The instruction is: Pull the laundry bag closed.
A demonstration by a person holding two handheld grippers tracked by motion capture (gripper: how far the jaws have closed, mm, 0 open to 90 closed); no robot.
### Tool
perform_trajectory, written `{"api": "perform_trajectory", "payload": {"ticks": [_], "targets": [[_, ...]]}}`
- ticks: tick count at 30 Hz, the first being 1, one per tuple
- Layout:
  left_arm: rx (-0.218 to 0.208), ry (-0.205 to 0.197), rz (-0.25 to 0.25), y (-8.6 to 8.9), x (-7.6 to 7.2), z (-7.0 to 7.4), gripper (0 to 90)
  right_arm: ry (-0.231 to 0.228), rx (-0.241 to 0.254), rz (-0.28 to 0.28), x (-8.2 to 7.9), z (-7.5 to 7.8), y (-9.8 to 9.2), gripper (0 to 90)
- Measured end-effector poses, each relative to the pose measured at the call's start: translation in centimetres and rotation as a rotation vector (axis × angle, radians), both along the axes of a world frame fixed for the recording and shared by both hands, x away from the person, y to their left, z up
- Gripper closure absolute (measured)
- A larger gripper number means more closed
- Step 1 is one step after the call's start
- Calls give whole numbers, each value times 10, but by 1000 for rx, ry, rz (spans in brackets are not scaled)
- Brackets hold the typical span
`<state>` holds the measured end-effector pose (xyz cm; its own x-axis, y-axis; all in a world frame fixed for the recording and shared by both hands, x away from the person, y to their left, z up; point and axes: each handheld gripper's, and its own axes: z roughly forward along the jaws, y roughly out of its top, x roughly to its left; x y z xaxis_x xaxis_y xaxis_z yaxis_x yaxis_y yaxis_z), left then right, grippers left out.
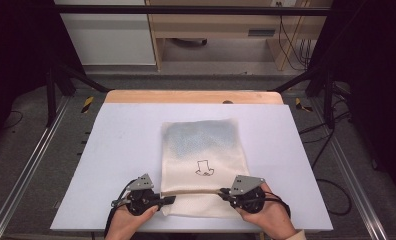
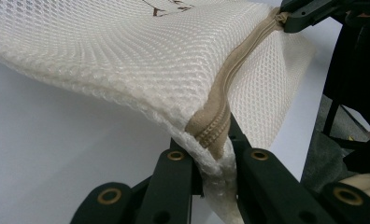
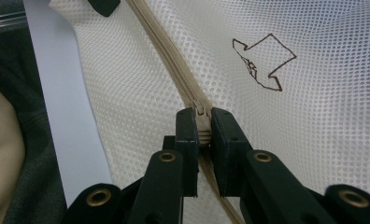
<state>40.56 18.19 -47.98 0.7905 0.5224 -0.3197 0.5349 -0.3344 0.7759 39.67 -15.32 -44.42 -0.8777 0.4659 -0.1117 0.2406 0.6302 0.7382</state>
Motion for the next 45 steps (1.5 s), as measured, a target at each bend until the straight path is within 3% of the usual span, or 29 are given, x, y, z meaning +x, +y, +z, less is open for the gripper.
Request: {"api": "perform_trajectory", "payload": {"ticks": [45], "targets": [[2, -4, 2, 1, 1, 1, 846, 3, 9, -58, -4, -1, -27, 821]]}}
